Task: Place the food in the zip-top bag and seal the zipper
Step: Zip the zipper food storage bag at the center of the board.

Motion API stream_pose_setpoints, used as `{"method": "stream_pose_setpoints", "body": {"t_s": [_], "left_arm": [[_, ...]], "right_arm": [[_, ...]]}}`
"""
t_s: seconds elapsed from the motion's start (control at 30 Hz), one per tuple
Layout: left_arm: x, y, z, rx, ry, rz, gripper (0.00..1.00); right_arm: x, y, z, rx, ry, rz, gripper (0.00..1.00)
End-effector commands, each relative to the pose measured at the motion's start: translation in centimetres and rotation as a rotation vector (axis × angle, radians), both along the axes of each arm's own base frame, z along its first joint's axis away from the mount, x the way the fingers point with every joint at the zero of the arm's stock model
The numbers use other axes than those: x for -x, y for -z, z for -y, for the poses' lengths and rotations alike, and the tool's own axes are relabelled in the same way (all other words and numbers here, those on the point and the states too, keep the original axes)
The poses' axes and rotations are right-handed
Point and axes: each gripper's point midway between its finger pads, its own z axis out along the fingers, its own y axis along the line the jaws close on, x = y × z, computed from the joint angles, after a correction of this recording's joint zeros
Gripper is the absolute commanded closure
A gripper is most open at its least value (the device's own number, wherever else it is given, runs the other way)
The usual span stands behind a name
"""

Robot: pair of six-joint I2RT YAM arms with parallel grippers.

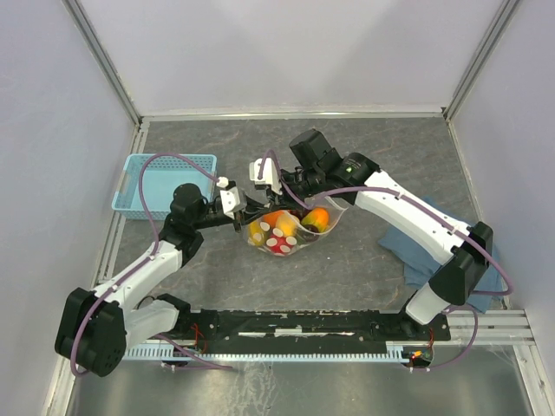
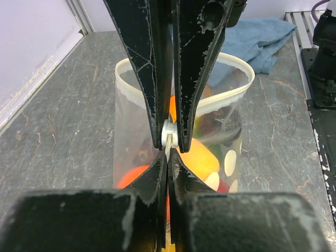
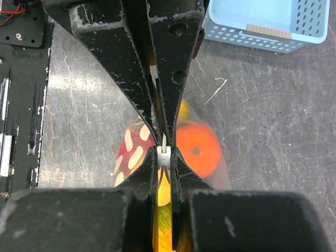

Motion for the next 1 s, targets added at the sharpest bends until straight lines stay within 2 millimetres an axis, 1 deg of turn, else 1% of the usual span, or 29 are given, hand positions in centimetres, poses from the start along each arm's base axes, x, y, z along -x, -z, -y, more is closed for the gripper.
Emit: {"method": "stream_pose_setpoints", "body": {"t_s": [0.0, 0.13, 0.27, 0.6, 0.67, 0.97], "left_arm": [[0.2, -3.3, 0.1, 0.056, 0.010, 0.070, 0.97], [0.2, -3.2, -0.3, 0.077, -0.029, 0.079, 0.97], [0.3, -3.4, -0.6, 0.107, -0.056, 0.075, 0.97], [-0.2, -3.2, -1.4, 0.136, -0.130, 0.064, 0.97], [-0.4, -3.2, -1.7, 0.140, -0.153, 0.065, 0.97], [-2.5, -2.5, -3.9, 0.153, -0.354, 0.058, 0.97]], "right_arm": [[-0.4, -1.9, -0.3, -0.022, 0.000, 0.055, 0.98], [-1.3, -1.2, 1.0, 0.027, 0.049, 0.091, 0.98], [-1.9, -1.3, 2.2, 0.028, 0.084, 0.094, 0.98], [-2.7, -0.9, 4.9, 0.053, 0.160, 0.097, 0.98], [-2.8, -1.0, 5.3, 0.054, 0.176, 0.100, 0.98], [-3.0, -0.7, 7.5, 0.087, 0.256, 0.106, 0.98]]}}
